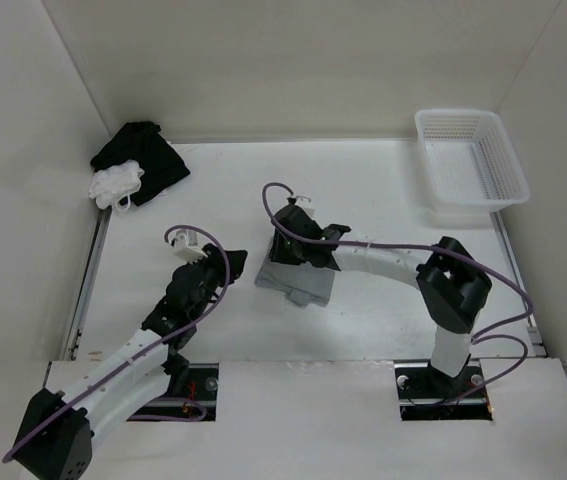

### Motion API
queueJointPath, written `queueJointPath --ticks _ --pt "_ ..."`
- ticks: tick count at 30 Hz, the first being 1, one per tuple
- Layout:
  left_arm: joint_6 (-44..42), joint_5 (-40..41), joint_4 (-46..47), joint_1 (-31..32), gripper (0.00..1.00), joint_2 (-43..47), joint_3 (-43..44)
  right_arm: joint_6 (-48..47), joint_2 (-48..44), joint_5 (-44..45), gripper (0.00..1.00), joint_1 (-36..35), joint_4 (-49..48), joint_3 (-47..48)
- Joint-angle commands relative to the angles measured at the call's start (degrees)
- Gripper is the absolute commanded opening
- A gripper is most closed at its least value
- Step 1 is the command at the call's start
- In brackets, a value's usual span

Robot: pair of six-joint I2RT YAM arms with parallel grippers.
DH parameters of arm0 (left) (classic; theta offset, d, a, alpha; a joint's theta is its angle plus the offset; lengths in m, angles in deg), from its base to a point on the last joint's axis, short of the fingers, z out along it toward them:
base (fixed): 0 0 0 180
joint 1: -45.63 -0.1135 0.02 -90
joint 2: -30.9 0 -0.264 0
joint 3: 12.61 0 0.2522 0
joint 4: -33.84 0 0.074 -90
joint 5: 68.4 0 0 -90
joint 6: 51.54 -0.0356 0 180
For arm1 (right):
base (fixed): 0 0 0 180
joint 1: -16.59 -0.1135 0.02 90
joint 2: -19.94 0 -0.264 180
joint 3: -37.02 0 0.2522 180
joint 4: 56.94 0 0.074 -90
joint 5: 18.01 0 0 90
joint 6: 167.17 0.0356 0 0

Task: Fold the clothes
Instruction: Fold the tank top

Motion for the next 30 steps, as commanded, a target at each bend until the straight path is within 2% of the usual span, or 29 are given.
queueJointPath --ticks 1,4,6,8,10,12,15,19,26,30 --pt "-0.23 -2.19 1.58 -0.53 0.24 0.3 0.36 1.28 -1.55 -2.07 0.37 -1.03 -6.1 1.41" --pt "-0.41 -1.75 2.37 0.96 0.24 -1.98 1.94 1.2 -8.05 -2.08 0.43 -1.03 -11.73 -3.68" --pt "-0.59 -1.49 4.12 2.62 0.25 -5.05 3.52 0.23 -12.36 -1.64 0.42 -0.68 -14.02 -7.9" --pt "-0.94 -1.14 6.75 4.56 0.25 -9.08 5.1 -0.73 -15.0 -1.64 0.31 0.98 -15.87 -11.86" --pt "-1.29 -1.05 9.83 7.28 0.25 -14.79 7.64 -1.53 -16.15 -3.04 0.13 3.0 -17.45 -15.64" --pt "-1.73 -1.05 12.47 9.92 0.25 -20.85 10.28 -3.45 -15.72 -5.05 0.05 5.2 -19.47 -18.19" --pt "-2.26 -0.35 17.39 12.47 0.25 -30.08 13.1 -5.65 -14.31 -8.49 0.03 8.54 -22.89 -20.83" --pt "-0.77 -0.87 21.79 12.22 0.24 -39.41 13.55 -5.75 -14.49 -9.89 0.03 12.76 -29.74 -26.71" --pt "1.43 -0.96 24.79 10.55 0.24 -42.42 6.52 -3.9 -13.53 -13.85 0.04 18.83 -38.63 -35.42" --pt "2.4 -0.61 24.79 10.54 0.24 -40.84 3.09 -2.76 -8.88 -15.78 0.04 21.99 -41.97 -36.31"
